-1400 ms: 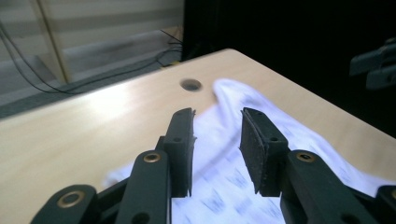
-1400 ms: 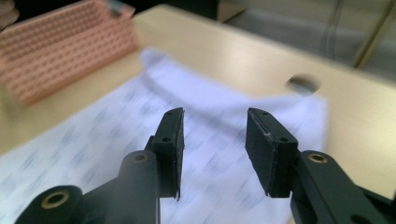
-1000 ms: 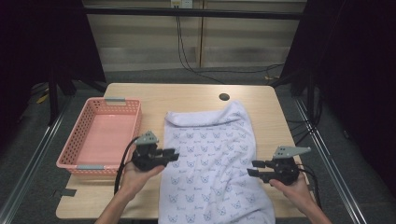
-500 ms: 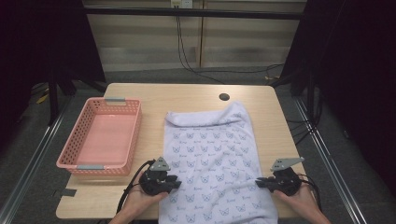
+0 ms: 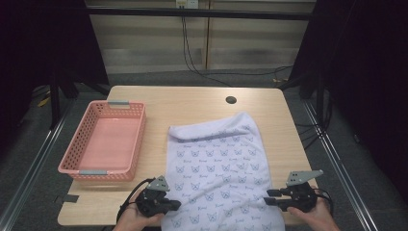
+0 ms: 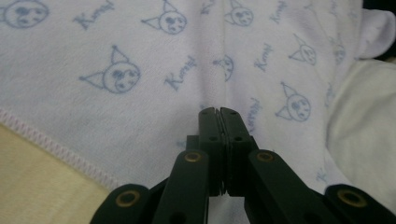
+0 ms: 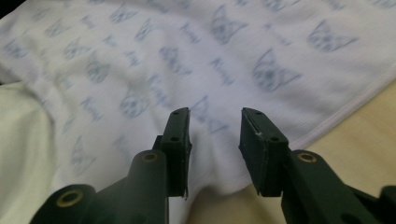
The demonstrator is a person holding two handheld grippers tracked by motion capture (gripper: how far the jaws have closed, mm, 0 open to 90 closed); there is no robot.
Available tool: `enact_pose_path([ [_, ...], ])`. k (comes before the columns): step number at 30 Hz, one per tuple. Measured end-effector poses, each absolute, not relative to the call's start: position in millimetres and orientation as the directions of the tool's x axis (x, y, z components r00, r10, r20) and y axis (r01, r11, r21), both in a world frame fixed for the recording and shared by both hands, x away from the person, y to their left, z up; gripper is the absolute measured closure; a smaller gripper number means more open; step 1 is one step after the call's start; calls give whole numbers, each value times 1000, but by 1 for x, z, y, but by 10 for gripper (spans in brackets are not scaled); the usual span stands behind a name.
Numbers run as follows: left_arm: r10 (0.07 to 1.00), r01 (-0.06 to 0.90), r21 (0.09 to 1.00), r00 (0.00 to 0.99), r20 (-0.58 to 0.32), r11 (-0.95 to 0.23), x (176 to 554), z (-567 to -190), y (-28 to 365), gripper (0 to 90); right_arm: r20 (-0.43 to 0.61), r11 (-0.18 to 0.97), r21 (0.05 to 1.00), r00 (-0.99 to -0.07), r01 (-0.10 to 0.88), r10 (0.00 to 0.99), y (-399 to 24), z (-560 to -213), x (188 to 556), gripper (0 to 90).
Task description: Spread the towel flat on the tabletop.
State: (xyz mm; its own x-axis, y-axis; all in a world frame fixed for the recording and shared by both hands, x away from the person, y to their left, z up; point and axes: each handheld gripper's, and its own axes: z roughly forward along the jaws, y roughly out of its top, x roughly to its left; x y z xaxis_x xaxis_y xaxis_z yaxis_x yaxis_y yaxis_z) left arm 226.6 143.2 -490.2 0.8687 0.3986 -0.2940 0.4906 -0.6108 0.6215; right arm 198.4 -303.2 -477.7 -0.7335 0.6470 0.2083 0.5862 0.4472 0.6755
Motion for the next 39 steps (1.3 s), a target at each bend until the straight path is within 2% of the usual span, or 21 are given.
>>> enact_pose_path([
  [4, 408, 499, 676, 860, -308, -543, 237, -484, 142, 810, 172, 420, 702, -709, 576, 684, -297, -479, 227, 606],
  [6, 458, 503, 697, 845, -275, -511, 248, -479, 144, 753, 141, 428, 702, -700, 569, 700, -294, -482, 246, 610],
  [9, 532, 527, 712, 809, -251, -465, 270, -479, 145, 717, 116, 435, 699, -691, 567, 713, -290, -489, 276, 618],
  [10, 542, 540, 707, 799, -259, -457, 276, -482, 144, 718, 126, 427, 692, -679, 583, 723, -289, -491, 283, 619],
  [12, 568, 531, 698, 795, -214, -481, 284, -486, 142, 700, 106, 446, 680, -680, 582, 726, -287, -497, 292, 637],
  [13, 572, 539, 692, 790, -219, -480, 287, -488, 142, 693, 81, 460, 682, -683, 569, 726, -286, -499, 291, 657],
  [16, 593, 548, 686, 778, -206, -480, 294, -492, 139, 682, 35, 480, 666, -668, 570, 744, -290, -496, 283, 796],
  [18, 595, 549, 675, 779, -199, -493, 299, -495, 135, 670, 33, 474, 664, -655, 579, 754, -298, -496, 276, 846],
  [21, 570, 528, 686, 798, -198, -500, 302, -497, 126, 665, 62, 445, 659, -634, 606, 771, -313, -495, 259, 872],
  [24, 551, 500, 686, 817, -171, -528, 301, -497, 117, 682, 66, 452, 646, -635, 615, 769, -320, -493, 238, 873],
  [25, 544, 479, 684, 827, -142, -550, 298, -497, 115, 722, 62, 459, 641, -637, 615, 768, -321, -493, 231, 872],
  [27, 529, 474, 668, 837, -140, -573, 291, -495, 114, 823, 84, 457, 637, -645, 621, 759, -322, -492, 222, 864],
  [29, 506, 462, 661, 851, -142, -591, 282, -494, 116, 869, 90, 468, 637, -662, 612, 744, -320, -492, 218, 853],
  [33, 479, 461, 655, 862, -168, -599, 264, -493, 125, 877, 93, 494, 634, -693, 595, 715, -315, -491, 217, 828],
  [39, 467, 491, 644, 855, -226, -587, 247, -493, 140, 867, 136, 490, 628, -705, 605, 696, -312, -491, 209, 840],
])
